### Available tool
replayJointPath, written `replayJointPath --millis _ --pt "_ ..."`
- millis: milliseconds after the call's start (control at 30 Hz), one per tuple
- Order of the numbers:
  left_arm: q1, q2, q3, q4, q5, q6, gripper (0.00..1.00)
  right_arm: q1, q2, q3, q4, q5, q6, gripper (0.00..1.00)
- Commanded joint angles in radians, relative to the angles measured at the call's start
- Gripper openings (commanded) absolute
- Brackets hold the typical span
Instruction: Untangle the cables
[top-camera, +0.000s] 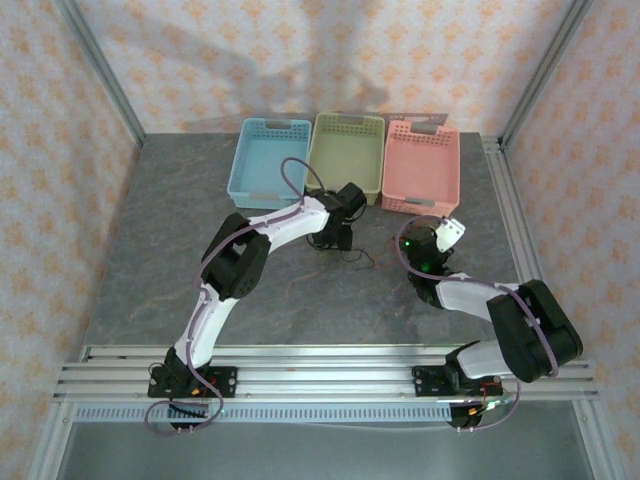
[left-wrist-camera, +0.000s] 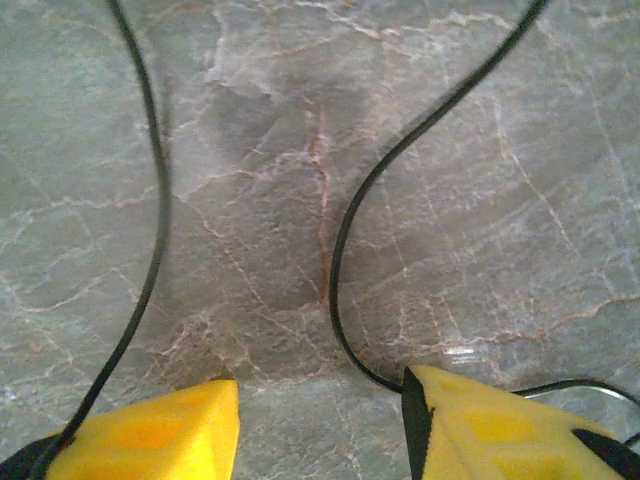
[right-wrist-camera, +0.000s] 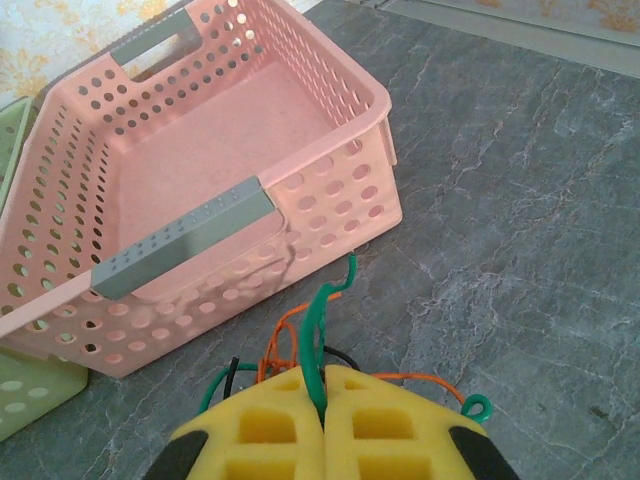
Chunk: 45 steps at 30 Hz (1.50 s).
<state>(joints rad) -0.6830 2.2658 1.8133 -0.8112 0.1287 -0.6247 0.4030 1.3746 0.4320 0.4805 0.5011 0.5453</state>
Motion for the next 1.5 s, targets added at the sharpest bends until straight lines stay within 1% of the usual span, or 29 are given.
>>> replayJointPath --millis 0,133,233,267,300,333,433,567,633,733,800,900,967,1033,1133,1200,1267,1300,1400,1467 --pt "0.006 0.033 0.020 0.054 0.034 -0.024 0.40 0.004 0.019 0.030 0.027 -0.003 -0.013 0.00" --pt "0.010 0.021 0.002 0.078 0.033 -0.027 0.37 0.004 0.028 0.030 0.031 -0.007 -0.013 0.00" --pt "0.008 -0.001 -0.019 0.097 0.033 -0.025 0.23 0.004 0.029 0.032 0.032 -0.007 -0.015 0.00" --pt "0.008 -0.010 -0.024 0.094 0.022 -0.019 0.16 0.004 0.029 0.032 0.033 -0.007 -0.016 0.00" --pt "0.008 -0.017 -0.028 0.088 0.008 -0.013 0.06 0.005 0.030 0.031 0.033 -0.007 -0.016 0.00" --pt "0.009 -0.025 -0.033 0.083 -0.008 -0.007 0.00 0.004 0.030 0.031 0.033 -0.008 -0.016 0.00" --pt "0.010 -0.077 -0.072 0.078 -0.056 0.011 0.00 0.004 0.031 0.032 0.035 -0.009 -0.015 0.00" --pt "0.018 -0.200 -0.133 0.064 -0.160 0.039 0.00 0.005 0.032 0.031 0.035 -0.009 -0.013 0.00" --pt "0.039 -0.267 -0.163 0.047 -0.193 0.052 0.00 0.005 0.030 0.030 0.033 -0.005 -0.013 0.00" --pt "0.106 -0.400 -0.249 0.044 -0.205 0.059 0.00 0.004 0.020 0.026 0.024 0.014 -0.013 0.00" --pt "0.171 -0.496 -0.323 0.038 -0.226 0.060 0.00 0.004 0.008 0.021 0.020 0.032 -0.010 0.00" --pt "0.266 -0.638 -0.418 -0.010 -0.359 0.045 0.00 0.004 -0.002 0.015 0.020 0.046 -0.004 0.00" --pt "0.352 -0.727 -0.486 -0.009 -0.395 0.032 0.00 0.004 0.000 0.016 0.019 0.046 -0.001 0.00" --pt "0.439 -0.819 -0.555 0.011 -0.385 0.026 0.00 0.005 0.010 0.019 0.020 0.043 0.003 0.00" --pt "0.574 -0.946 -0.615 0.014 -0.402 0.017 0.00 0.005 0.022 0.021 0.019 0.041 0.009 0.00" --pt "0.653 -1.070 -0.680 0.046 -0.434 -0.009 0.00 0.006 0.026 0.021 0.020 0.041 0.011 0.00" --pt "0.679 -1.166 -0.744 0.116 -0.454 -0.007 0.00 0.005 0.029 0.022 0.019 0.041 0.012 0.00" --pt "0.680 -1.186 -0.750 0.123 -0.456 -0.011 0.00 0.005 0.030 0.022 0.020 0.042 0.013 0.00" --pt "0.680 -1.154 -0.731 0.099 -0.403 -0.006 0.00 0.005 0.033 0.024 0.020 0.042 0.012 0.00" --pt "0.675 -1.111 -0.741 0.113 -0.325 0.006 0.00 0.006 0.032 0.025 0.020 0.040 0.011 0.00"
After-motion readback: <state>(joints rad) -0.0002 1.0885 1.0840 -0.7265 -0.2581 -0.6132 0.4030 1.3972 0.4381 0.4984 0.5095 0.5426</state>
